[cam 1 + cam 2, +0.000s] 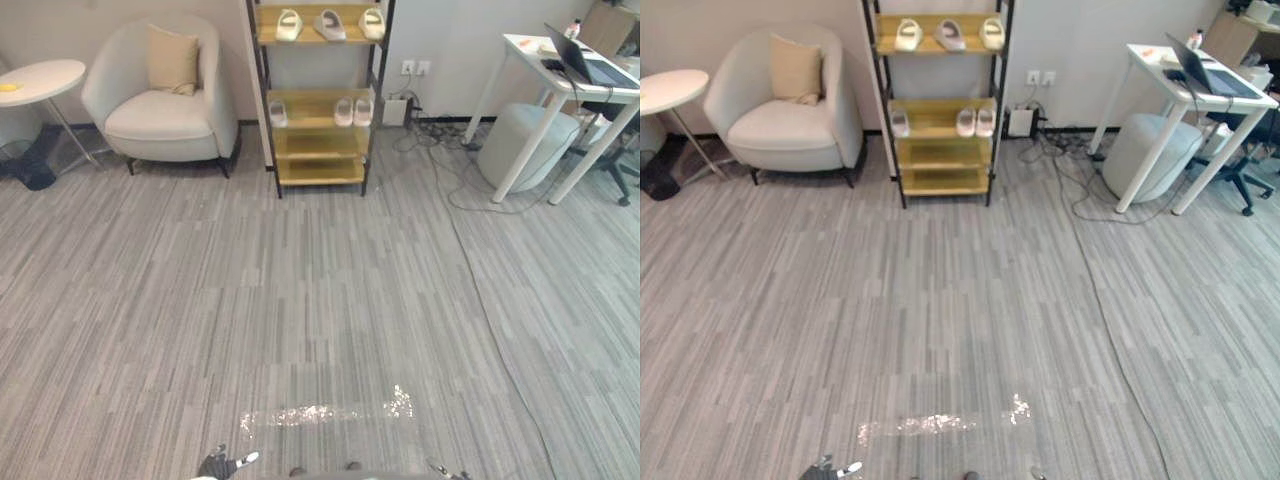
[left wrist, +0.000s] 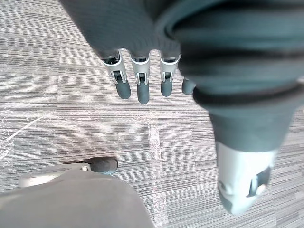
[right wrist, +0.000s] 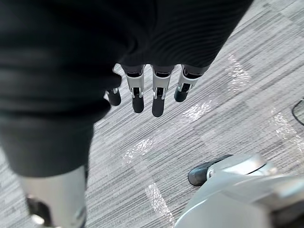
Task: Organize the slippers on the shoe rack
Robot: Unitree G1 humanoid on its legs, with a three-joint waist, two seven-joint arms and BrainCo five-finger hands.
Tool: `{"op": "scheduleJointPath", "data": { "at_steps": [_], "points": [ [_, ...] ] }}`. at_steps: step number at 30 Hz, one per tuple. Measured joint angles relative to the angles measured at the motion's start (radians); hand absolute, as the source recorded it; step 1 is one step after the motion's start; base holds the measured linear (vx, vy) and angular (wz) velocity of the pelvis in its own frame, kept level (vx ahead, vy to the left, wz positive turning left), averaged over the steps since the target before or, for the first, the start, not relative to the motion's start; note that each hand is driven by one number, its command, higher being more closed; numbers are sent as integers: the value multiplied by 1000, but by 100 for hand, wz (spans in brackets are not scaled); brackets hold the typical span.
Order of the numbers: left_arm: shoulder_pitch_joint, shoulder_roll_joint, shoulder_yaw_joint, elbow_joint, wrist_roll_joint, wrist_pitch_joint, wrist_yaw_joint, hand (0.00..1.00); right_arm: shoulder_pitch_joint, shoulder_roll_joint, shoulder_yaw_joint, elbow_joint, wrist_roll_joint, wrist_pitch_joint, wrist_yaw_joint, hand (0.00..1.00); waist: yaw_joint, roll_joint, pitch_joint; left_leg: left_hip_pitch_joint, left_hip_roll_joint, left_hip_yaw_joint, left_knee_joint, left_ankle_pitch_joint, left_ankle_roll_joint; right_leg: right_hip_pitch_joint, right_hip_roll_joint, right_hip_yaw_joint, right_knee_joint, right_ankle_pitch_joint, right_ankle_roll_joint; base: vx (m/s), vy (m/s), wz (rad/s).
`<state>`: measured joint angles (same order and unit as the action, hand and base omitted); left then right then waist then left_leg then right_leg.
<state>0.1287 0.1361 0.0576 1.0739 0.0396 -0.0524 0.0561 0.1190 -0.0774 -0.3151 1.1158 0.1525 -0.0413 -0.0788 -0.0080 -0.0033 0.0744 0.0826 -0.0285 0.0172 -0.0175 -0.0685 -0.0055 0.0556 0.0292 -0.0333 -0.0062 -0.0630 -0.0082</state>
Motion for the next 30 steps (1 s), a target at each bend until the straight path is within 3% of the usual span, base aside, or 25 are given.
{"op": "scheduleJointPath", "data": {
  "at_steps": [13, 30],
  "points": [
    [-20, 11, -48, 19, 18, -9, -2, 0, -32, -6, 40, 0, -36, -9, 0, 0, 1, 3, 20, 25, 2, -4, -16, 4, 3, 43, 2, -5, -58, 33, -2, -18, 0, -1],
    [-20, 26, -69, 19, 18, -9, 0, 0, -31, -6, 72, 0, -46, -9, 0, 0, -1, -13, 27, 41, 1, -9, -21, 4, 2, 66, 1, -12, -71, 36, 3, -11, -2, 0]
  ]
}}
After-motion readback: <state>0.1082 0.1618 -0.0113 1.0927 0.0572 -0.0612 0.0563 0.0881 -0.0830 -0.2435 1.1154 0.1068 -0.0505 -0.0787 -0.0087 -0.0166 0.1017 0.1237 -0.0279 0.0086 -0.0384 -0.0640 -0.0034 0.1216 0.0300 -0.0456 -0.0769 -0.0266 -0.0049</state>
